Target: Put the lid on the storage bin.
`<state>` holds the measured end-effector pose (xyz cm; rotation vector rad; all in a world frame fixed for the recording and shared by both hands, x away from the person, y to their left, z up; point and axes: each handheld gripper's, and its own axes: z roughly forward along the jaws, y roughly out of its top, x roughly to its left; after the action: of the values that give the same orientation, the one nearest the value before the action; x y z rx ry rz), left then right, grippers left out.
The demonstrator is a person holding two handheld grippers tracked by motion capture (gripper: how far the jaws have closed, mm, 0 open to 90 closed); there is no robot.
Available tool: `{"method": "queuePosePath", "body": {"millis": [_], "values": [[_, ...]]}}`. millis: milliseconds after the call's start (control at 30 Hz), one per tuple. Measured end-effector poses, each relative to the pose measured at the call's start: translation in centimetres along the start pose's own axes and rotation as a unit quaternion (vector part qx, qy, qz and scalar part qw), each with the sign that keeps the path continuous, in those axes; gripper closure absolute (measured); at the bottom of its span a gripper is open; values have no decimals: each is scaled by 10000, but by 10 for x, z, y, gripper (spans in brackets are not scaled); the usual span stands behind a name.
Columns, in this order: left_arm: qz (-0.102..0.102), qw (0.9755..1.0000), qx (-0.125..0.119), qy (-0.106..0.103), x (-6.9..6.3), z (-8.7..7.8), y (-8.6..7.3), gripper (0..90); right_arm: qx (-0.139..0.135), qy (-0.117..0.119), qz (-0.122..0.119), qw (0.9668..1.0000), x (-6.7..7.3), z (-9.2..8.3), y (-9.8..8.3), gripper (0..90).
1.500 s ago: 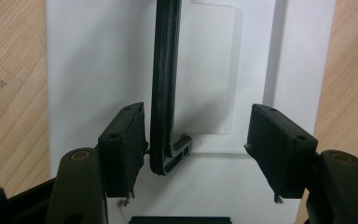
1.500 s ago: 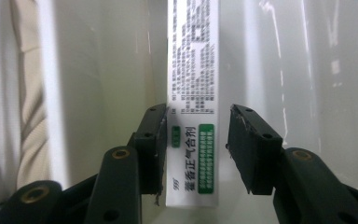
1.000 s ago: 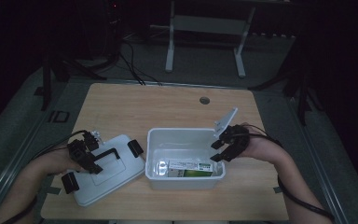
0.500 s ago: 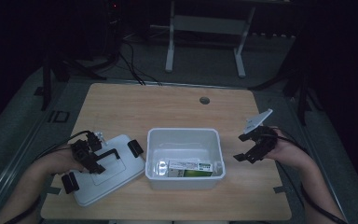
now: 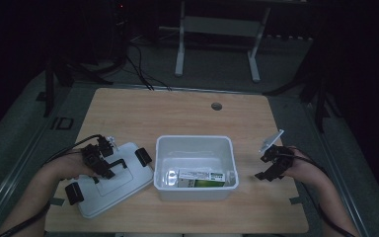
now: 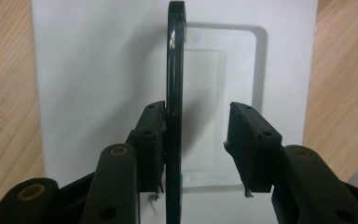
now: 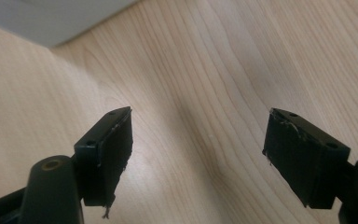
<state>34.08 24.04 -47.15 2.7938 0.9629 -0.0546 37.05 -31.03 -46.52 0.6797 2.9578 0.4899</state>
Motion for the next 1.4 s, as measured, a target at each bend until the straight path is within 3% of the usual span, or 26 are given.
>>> {"method": "queuePosePath", "body": {"millis": [100,267,433,567,733,900,1133,1400], "values": [[-76,10000,14,-47,3,0,6,595,18,-38,24,10000,-1,7,-3,233],[1,9999,124,-44,3,2,13,621,61,-80,91,9999,-3,16,-8,232],[36,9997,258,41,6,8,15,647,-76,-191,165,9997,-6,21,-15,229],[91,9988,488,30,5,13,16,674,-67,-209,207,9995,-7,23,-18,219],[93,9988,462,-96,4,13,17,805,-118,-217,259,9994,-7,23,-21,219],[98,9988,486,-55,5,12,16,836,-167,-217,293,9992,-8,23,-22,219],[9,9994,347,42,7,1,9,837,-226,-230,297,9990,-8,23,-22,219],[19,9994,331,90,3,-27,1,836,-269,-241,282,9990,-7,22,-21,215]]}}
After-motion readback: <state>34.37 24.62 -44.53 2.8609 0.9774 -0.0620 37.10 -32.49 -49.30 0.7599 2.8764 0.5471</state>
